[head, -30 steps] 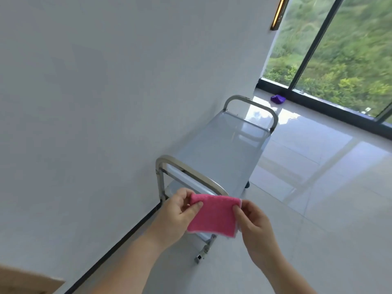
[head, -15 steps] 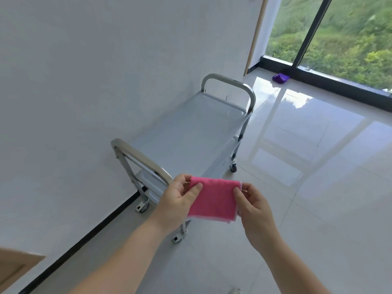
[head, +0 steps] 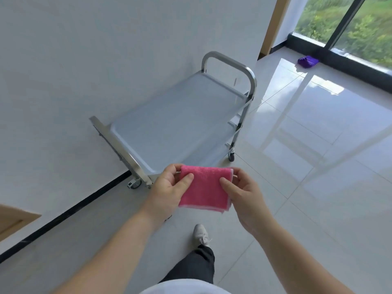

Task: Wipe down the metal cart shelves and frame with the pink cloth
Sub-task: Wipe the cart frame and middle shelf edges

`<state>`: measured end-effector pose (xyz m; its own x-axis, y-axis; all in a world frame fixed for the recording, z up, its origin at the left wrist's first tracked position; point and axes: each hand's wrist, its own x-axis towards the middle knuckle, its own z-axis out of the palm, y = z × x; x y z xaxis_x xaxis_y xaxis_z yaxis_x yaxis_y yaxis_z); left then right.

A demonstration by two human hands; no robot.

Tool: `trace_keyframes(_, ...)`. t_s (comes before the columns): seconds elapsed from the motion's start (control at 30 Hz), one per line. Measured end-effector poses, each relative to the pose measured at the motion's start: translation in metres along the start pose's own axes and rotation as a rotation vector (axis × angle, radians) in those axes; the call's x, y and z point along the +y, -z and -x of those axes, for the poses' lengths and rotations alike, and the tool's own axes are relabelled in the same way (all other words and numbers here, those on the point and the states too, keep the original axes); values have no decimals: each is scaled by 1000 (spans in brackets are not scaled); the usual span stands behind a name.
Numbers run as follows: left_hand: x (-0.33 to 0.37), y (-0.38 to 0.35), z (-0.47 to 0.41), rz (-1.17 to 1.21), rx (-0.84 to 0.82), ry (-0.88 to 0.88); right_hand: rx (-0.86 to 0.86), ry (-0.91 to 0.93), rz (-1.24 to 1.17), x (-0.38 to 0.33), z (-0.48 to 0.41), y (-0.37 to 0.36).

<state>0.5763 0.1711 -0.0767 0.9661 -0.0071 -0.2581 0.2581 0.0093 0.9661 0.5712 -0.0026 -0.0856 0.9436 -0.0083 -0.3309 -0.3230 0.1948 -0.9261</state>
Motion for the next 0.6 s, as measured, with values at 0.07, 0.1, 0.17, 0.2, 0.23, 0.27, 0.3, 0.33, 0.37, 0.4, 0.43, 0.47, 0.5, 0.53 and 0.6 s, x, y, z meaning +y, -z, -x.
trace_keyframes(0.07, 3, -7, -17, 23, 6, 1, -36, -14, 10, -10, -21, 7)
trace_keyframes(0.1, 4, -12, -26, 44, 2, 9, -49, -23, 23, -16, -31, 11)
trace_keyframes(0.17, 5, -24, -45, 82, -13, 35, -60, -40, 63, -30, -51, 24)
trace_keyframes(0.2, 5, -32, -55, 94, -20, 43, -62, -40, 83, -38, -61, 31)
trace_keyframes(0.23, 6, -39, -67, 98, -28, 48, -61, -37, 103, -46, -71, 39)
trace_keyframes(0.27, 6, -47, -79, 96, -41, 49, -60, -35, 122, -53, -81, 48)
trace_keyframes(0.3, 8, -55, -92, 89, -55, 52, -61, -34, 137, -60, -91, 57)
trace_keyframes(0.33, 10, -64, -105, 82, -69, 56, -62, -32, 145, -66, -102, 66)
trace_keyframes(0.37, 12, -72, -117, 73, -79, 57, -58, -26, 147, -71, -113, 75)
trace_keyframes(0.4, 15, -80, -130, 65, -86, 55, -54, -21, 145, -74, -124, 83)
trace_keyframes(0.43, 17, -87, -141, 55, -87, 55, -52, -21, 143, -76, -135, 90)
trace_keyframes(0.47, 20, -92, -151, 48, -82, 55, -55, -26, 140, -78, -146, 97)
trace_keyframes(0.5, 22, -98, -160, 43, -72, 57, -63, -35, 140, -79, -157, 104)
trace_keyframes(0.53, 24, -102, -166, 41, -59, 60, -75, -45, 143, -81, -167, 110)
trace_keyframes(0.6, 26, -112, -175, 37, -18, 69, -121, -62, 183, -84, -187, 119)
